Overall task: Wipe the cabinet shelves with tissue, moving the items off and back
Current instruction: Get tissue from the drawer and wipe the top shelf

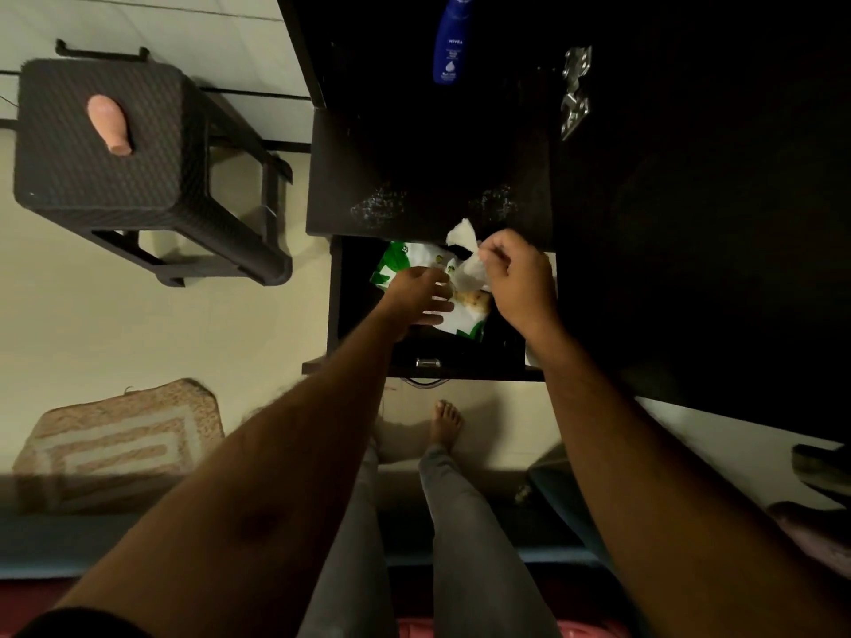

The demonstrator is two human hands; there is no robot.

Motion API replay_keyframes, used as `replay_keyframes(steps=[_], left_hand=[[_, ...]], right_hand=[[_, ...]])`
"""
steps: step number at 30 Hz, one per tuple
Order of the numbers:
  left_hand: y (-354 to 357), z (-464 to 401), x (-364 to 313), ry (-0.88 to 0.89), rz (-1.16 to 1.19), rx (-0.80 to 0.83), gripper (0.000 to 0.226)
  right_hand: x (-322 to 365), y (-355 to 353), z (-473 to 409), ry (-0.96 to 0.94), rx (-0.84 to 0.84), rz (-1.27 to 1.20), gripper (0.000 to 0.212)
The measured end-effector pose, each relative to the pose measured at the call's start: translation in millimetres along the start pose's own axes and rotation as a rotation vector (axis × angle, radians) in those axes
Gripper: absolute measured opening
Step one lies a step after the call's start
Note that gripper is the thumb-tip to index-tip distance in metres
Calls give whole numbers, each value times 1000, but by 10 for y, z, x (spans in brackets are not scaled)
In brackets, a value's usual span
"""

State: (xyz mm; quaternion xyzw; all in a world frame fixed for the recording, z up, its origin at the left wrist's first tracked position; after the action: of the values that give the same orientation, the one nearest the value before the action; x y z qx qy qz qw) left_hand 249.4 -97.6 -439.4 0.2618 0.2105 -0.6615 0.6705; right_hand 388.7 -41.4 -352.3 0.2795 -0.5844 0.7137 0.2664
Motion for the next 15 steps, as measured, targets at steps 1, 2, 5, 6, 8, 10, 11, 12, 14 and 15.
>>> replay_keyframes(steps=[1,2,5,6,8,10,11,12,14,15], left_hand=[[14,59,3,-8,75,25,54],[24,107,17,-20,153,50,65],[-9,238,34,-25,265,62,57],[-39,266,51,-27,277,39,45],[-97,313,93,-45,298,-11,24],[-137,361,162,-77,319,-45,21],[-172,382,211,-93,322,-68,24],[-208,413,261,-103,332,-90,27],[-292,499,377,-102,339,-154,31],[-322,546,460,-107,350,-186,31]], right_hand=[[55,13,38,-22,40,34,9],[105,47,84,-48,91,78,9],[228,160,252,-121,206,181,8],[227,190,302,-116,226,179,8],[185,249,402,-92,250,138,8],[138,281,513,-66,245,52,7],[106,282,576,-38,229,11,7],[48,274,644,7,203,-27,7],[-198,243,801,157,91,-85,9],[-381,233,894,274,29,-113,10]])
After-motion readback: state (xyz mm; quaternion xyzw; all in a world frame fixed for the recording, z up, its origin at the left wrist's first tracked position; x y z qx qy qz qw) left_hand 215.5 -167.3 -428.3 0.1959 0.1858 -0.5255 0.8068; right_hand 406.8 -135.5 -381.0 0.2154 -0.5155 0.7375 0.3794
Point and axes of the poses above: each hand's wrist, its own z-axis away from the middle knuckle, its own y-axis out of the palm, x = y × z, the point moved 8 cm from there along -z, towards the middle knuckle, and after that the axes turned 2 degrees about y, right-handed, at the moved point
